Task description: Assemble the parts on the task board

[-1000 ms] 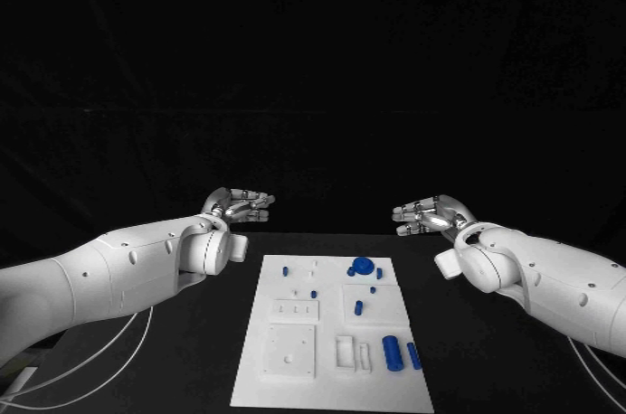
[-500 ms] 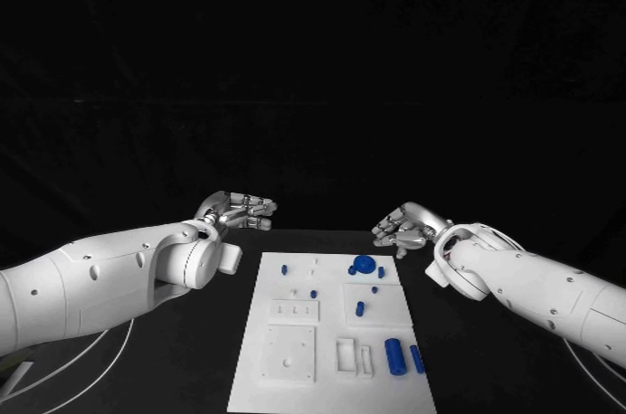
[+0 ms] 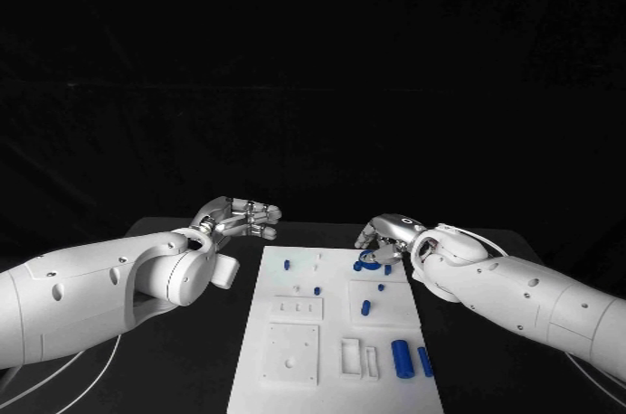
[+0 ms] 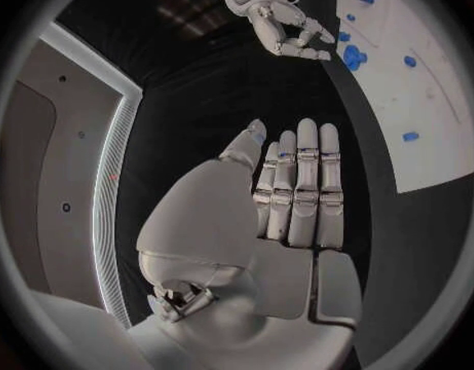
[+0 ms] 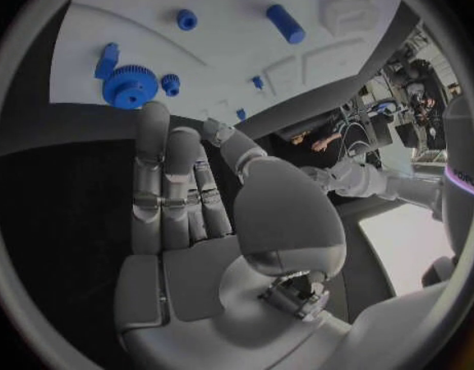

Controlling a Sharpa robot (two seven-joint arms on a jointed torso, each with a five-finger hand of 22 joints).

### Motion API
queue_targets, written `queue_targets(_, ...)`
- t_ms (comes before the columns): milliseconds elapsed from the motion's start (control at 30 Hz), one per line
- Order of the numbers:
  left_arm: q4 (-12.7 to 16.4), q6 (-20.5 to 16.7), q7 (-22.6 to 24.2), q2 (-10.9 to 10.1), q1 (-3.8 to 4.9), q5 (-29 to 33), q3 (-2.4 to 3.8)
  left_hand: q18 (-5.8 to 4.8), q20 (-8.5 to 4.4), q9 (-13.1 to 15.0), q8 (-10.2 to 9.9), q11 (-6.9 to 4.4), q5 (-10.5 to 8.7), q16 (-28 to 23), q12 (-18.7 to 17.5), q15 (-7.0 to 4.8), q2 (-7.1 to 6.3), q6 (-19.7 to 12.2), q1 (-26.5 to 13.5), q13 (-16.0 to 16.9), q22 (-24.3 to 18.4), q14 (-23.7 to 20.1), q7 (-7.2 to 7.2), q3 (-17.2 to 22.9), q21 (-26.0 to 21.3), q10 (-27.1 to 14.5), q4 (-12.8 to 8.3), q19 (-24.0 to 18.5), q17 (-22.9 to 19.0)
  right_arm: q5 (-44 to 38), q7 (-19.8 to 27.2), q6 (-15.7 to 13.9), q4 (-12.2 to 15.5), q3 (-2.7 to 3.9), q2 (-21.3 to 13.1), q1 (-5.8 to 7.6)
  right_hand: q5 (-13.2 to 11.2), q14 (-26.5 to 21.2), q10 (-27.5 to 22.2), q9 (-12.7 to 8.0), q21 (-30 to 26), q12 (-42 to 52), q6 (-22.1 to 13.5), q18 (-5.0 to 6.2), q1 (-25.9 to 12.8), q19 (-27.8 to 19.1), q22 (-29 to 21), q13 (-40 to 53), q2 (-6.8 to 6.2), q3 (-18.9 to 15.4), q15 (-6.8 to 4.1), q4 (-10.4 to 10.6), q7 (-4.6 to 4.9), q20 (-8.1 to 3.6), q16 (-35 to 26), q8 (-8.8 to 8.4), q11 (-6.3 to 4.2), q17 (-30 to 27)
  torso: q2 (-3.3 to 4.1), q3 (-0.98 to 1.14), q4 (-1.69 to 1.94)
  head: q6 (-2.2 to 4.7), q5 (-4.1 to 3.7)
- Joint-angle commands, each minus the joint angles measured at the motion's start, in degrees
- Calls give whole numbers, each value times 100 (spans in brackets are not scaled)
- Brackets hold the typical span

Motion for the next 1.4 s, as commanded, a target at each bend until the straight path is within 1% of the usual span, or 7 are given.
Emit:
queue_targets(33,106,141,55,-30,54,-60,14,-51,-19,-5,-17,16,30,25,-37,3,9,-40,-67,0,11,-47,-15,2,24,-47,-31,-42,-8,-818,-176,138,2,3,25,2,-27,-15,-44,-8,-5,20,-12,108,16,9,66,-1,-55,8,38,-14,-18,33,59,-21,1,-63,122,-13,59,2,-42)
queue_targets(333,288,164,30,-86,144,-104,28,-50,-15,-5,-16,22,25,32,-37,7,-1,-54,-87,0,17,-53,-10,-3,29,-60,-30,-51,-16,-1358,-394,247,22,3,52,2,-91,-34,-243,-11,-143,22,-60,87,127,70,214,-2,-109,-78,44,-11,-54,41,167,-23,-10,-228,222,-24,115,-4,-114)
queue_targets(633,353,190,3,-99,168,-132,32,-48,-11,-4,-14,26,17,39,-36,9,-6,-58,-101,0,20,-56,-8,-6,30,-71,-25,-54,-24,-1653,-529,324,47,3,62,1,-230,-39,-260,-11,-334,19,-42,70,166,186,265,-3,-148,28,37,-12,-69,35,231,-24,-29,-296,281,-28,134,9,-147)
queue_targets(800,366,197,-3,-100,179,-141,34,-47,-8,-4,-14,29,7,42,-36,10,-8,-61,-103,0,19,-59,-6,-8,28,-80,-25,-56,-30,-1743,-575,361,30,3,86,1,-271,-39,-248,-11,-378,19,-28,68,164,205,308,-4,-155,117,35,-13,-73,32,252,-23,-34,-307,307,-43,151,11,-164)
queue_targets(1033,391,215,-23,-107,198,-159,38,-45,-7,-4,-15,31,4,48,-35,11,-7,-66,-110,0,19,-58,-4,-10,27,-83,-21,-54,-36,-1868,-649,369,-22,2,105,0,-423,-46,-215,-11,-454,18,8,64,128,225,438,-4,-198,420,33,-6,-75,28,272,-23,-41,-330,349,-55,175,33,-184)
queue_targets(1300,412,232,-45,-119,223,-165,40,-45,-6,-4,-14,32,-9,54,-35,11,-10,-70,-112,0,18,-58,-4,-13,24,-86,-18,-52,-41,-1956,-698,400,-49,2,119,0,-794,-47,-161,-10,-496,18,53,66,120,225,594,-5,-196,944,34,0,-68,28,292,-22,-44,-335,389,-64,173,43,-177)
queue_targets(1400,420,241,-53,-122,230,-167,40,-45,-6,-4,-14,32,-9,54,-35,11,-10,-70,-112,0,18,-58,-4,-13,24,-86,-18,-52,-41,-1971,-708,419,-51,2,121,0,-855,-50,-143,-9,-500,18,69,68,104,221,640,-5,-200,1082,35,9,-66,29,299,-22,-44,-333,402,-71,177,49,-185)
